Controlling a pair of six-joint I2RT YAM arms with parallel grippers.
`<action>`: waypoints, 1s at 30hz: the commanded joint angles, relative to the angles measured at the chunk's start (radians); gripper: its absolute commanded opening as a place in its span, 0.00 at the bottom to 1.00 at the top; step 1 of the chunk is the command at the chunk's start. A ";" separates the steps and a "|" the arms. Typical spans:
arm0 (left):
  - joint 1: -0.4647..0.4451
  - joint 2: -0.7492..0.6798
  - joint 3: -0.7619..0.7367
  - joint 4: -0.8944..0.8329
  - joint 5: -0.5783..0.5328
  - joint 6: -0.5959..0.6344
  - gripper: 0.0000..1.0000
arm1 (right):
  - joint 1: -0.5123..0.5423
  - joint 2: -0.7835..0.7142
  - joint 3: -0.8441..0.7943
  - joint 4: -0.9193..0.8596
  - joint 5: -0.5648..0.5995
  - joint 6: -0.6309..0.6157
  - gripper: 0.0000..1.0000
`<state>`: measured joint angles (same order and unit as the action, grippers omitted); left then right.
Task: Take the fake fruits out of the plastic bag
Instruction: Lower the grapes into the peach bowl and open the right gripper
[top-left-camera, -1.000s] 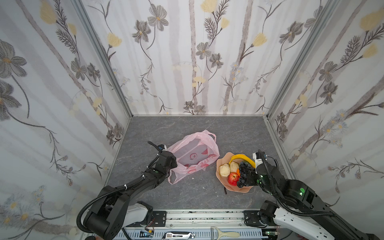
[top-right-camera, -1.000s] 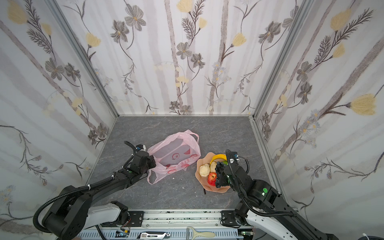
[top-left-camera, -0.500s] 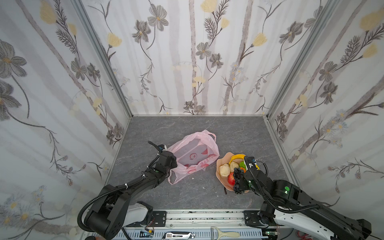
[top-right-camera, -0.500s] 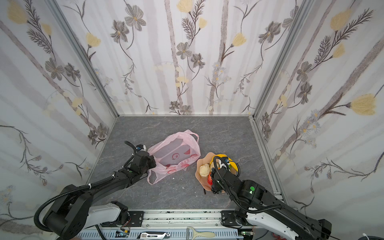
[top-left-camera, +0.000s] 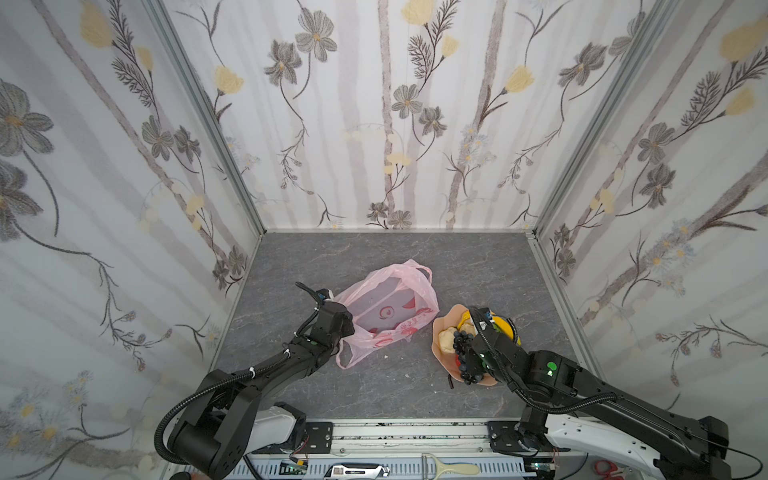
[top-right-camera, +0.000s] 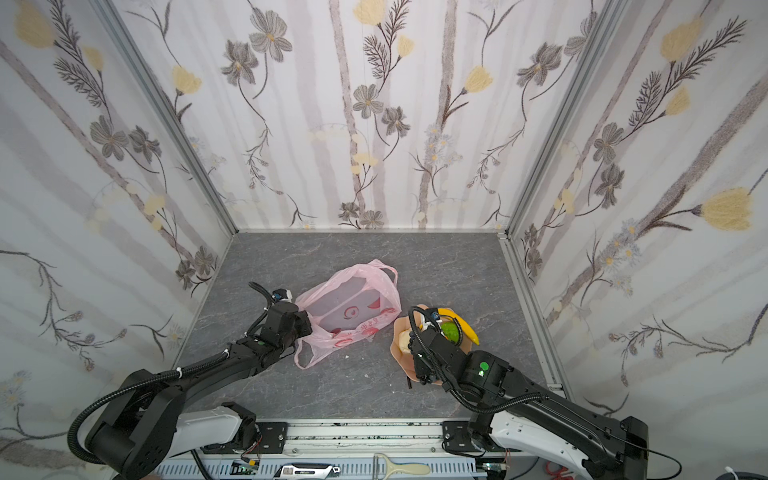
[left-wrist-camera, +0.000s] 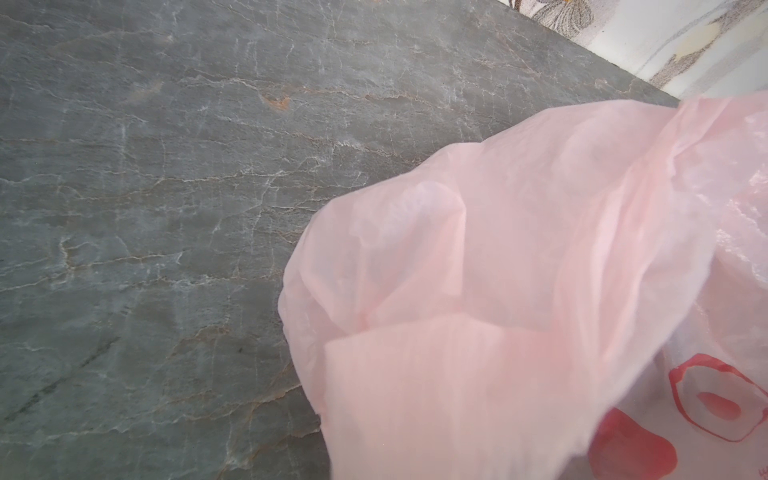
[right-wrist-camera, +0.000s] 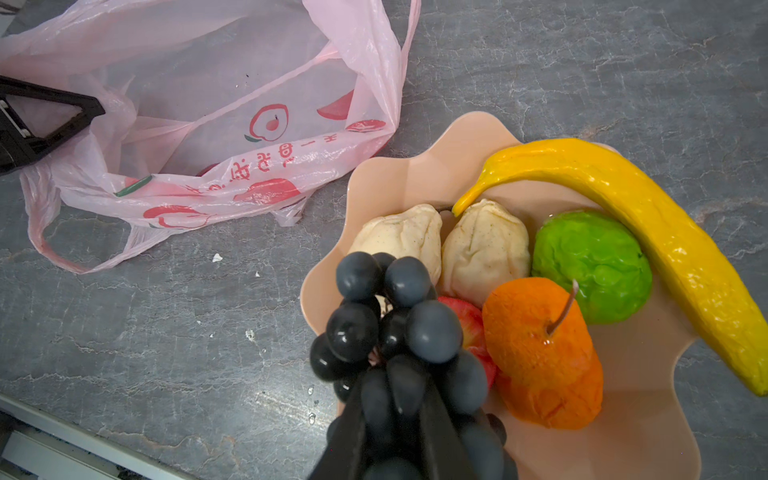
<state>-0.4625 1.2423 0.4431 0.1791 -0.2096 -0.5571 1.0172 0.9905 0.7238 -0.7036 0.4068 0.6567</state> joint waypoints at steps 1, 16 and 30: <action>0.002 -0.003 -0.002 0.002 -0.011 -0.005 0.04 | 0.001 0.037 0.022 0.048 0.033 -0.065 0.19; 0.009 0.006 -0.003 0.002 -0.005 -0.008 0.04 | 0.000 0.158 0.014 0.168 -0.008 -0.149 0.22; 0.012 0.002 -0.009 0.002 -0.007 -0.003 0.04 | -0.009 0.247 0.002 0.239 -0.057 -0.195 0.36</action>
<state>-0.4519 1.2461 0.4370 0.1768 -0.2085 -0.5571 1.0084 1.2282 0.7307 -0.5114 0.3717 0.4767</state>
